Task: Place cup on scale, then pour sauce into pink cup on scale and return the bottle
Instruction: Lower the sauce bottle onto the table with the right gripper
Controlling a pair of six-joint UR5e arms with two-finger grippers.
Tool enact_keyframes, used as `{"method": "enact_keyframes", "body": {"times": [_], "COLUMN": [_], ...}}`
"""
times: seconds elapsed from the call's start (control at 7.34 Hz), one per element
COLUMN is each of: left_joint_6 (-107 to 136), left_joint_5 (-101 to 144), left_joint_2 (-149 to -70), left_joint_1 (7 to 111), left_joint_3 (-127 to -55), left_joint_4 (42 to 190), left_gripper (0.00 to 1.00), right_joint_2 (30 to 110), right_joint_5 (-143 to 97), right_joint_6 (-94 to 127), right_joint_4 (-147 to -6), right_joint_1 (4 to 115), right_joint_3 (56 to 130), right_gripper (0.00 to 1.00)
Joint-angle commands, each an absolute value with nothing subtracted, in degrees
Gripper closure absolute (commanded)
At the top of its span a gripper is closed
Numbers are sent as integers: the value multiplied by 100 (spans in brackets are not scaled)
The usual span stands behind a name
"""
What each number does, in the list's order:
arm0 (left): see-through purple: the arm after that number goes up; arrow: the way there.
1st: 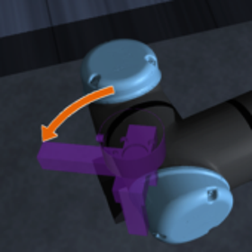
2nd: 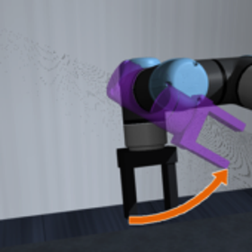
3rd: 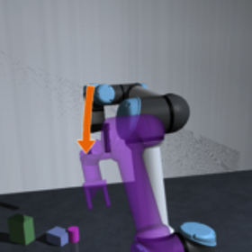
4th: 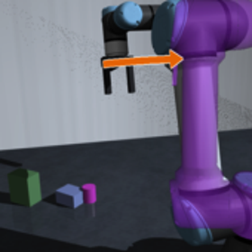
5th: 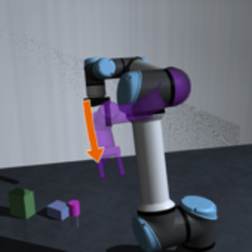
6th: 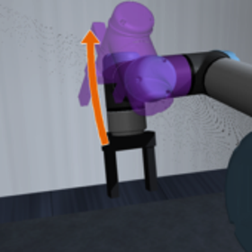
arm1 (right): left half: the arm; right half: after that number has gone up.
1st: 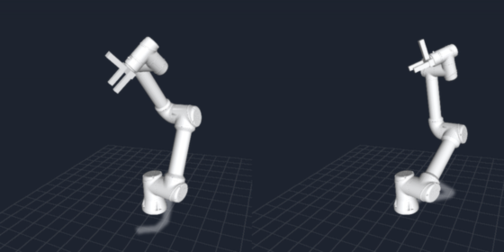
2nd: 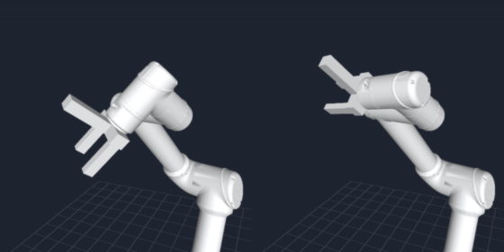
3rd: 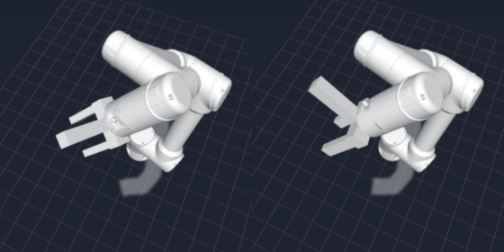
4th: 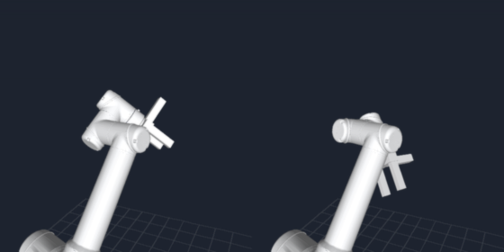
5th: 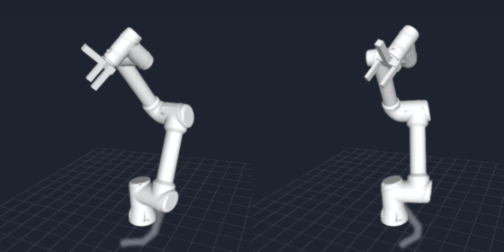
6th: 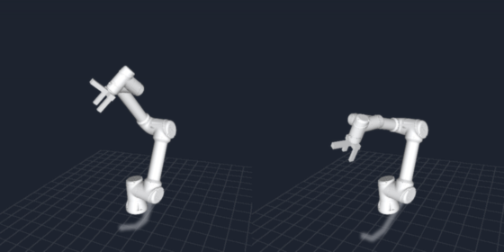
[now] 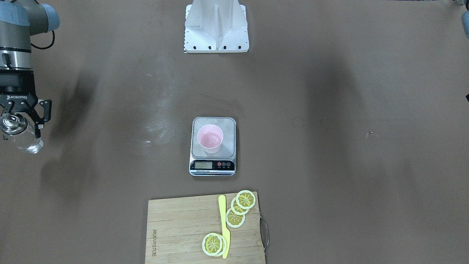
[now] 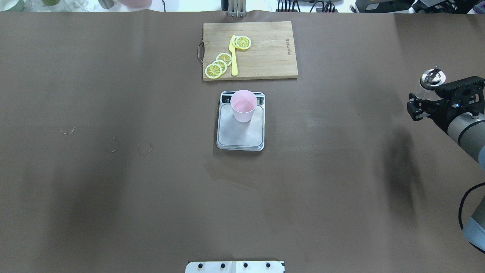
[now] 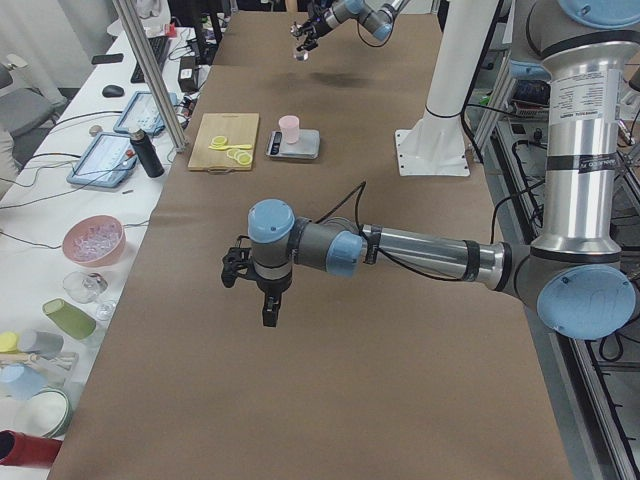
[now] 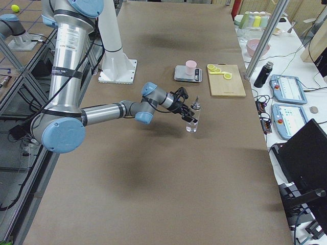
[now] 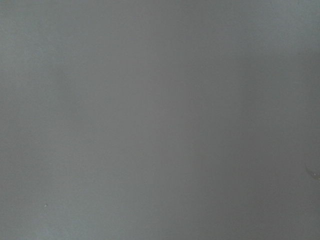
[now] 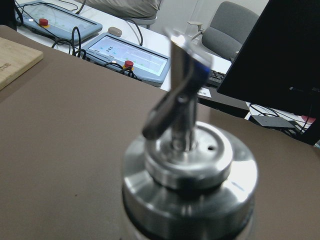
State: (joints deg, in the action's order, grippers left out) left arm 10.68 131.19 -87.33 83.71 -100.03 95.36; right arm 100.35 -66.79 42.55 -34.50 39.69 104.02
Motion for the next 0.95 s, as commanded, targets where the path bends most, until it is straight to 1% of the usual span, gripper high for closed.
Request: {"method": "enact_keyframes", "body": {"times": [0.0,0.27,0.82], "left_joint_6": [1055,1028,1020], "left_joint_5": [13122,13140,13270], "left_joint_2": [-8736,-8736,-8710], "left_joint_1": [8367,8367,8376], "left_joint_3": [-9993,-9958,-9949], "left_joint_4": [9536,9545,9475], "left_gripper": [2,2,2], "right_joint_2": [10020,10002,9967], "right_joint_5": [-6662,-6688,-7056], "right_joint_6": [4952,5062,5607], "right_joint_4": [-2668,-2164,-2162], "right_joint_1": [3973,4060,4069], "right_joint_3": [9742,9589,9536], "right_gripper": [100,100,100]}}
